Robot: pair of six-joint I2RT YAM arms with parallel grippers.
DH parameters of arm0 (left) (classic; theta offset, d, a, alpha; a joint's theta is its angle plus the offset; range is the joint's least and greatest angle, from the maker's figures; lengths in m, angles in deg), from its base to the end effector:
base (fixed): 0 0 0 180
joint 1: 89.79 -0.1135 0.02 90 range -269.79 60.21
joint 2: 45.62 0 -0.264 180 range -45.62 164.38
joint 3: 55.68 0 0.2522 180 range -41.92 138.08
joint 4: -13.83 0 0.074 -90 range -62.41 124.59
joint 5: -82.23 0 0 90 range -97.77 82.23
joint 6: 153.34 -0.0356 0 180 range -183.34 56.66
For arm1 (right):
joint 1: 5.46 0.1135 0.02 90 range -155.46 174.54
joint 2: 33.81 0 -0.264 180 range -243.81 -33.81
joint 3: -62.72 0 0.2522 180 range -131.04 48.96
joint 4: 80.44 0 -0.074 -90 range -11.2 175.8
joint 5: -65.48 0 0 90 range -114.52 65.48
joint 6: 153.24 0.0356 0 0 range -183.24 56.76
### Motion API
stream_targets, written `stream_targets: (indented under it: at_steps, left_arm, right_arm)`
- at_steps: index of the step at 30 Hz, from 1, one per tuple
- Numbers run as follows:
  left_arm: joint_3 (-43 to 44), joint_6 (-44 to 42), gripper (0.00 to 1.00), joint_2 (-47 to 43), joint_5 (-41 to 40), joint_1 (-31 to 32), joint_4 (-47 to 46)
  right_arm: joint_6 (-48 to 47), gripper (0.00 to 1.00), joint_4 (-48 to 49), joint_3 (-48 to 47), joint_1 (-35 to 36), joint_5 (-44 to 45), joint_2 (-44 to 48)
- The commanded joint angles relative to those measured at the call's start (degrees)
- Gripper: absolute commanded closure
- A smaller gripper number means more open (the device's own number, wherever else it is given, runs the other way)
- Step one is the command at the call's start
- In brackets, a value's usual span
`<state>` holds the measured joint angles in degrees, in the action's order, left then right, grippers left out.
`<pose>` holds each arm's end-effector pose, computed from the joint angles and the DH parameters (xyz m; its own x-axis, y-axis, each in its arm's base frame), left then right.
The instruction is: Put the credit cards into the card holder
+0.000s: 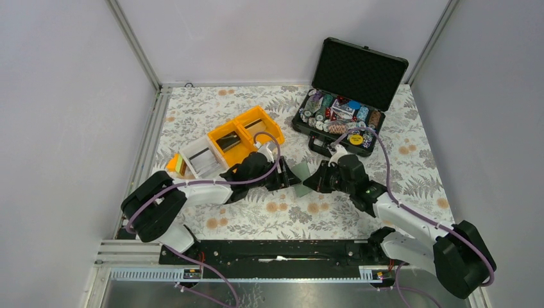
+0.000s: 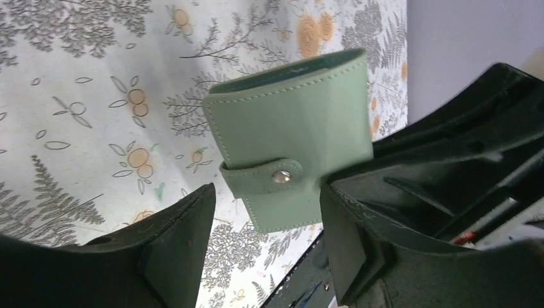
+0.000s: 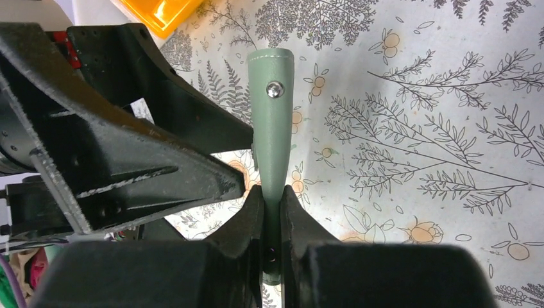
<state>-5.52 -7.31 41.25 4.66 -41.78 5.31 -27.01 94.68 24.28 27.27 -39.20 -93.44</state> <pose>0.1974 -0.2308 0.1750 -0.8838 -0.2287 -0.4082 0.2144 0.5774 -0.7878 0.1794 0.1260 0.2025 -0.7205 0.2165 -0.6588 -0.3579 0.6976 0.6207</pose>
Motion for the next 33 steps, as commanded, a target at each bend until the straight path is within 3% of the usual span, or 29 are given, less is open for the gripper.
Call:
stream_targets:
  at_steps: [1, 7, 14, 19, 33]
  left_arm:
    - [1.51, 1.61, 0.37, 0.45, -4.01, 0.25, 1.89]
    - [1.01, 1.78, 0.38, 0.52, -5.28, 0.24, 2.48]
    - [0.62, 3.89, 0.39, 1.37, -2.66, 0.24, -3.29]
    - [0.01, 5.31, 0.51, 2.75, -1.21, 0.51, -4.23]
    - [-0.93, 3.21, 0.58, 1.67, -6.15, 1.21, 2.84]
  right_arm:
    - [-2.27, 1.0, 1.72, -2.53, 2.33, 4.83, -0.18]
    - [-4.12, 1.0, 2.39, -2.77, 4.44, 5.0, 0.03]
    - [-5.76, 1.0, 2.16, -3.09, 6.11, 5.15, -0.94]
    - [-5.44, 1.0, 2.02, -3.34, 6.68, 7.32, -0.23]
    - [-6.42, 1.0, 3.07, -3.23, 7.77, 8.55, 0.41]
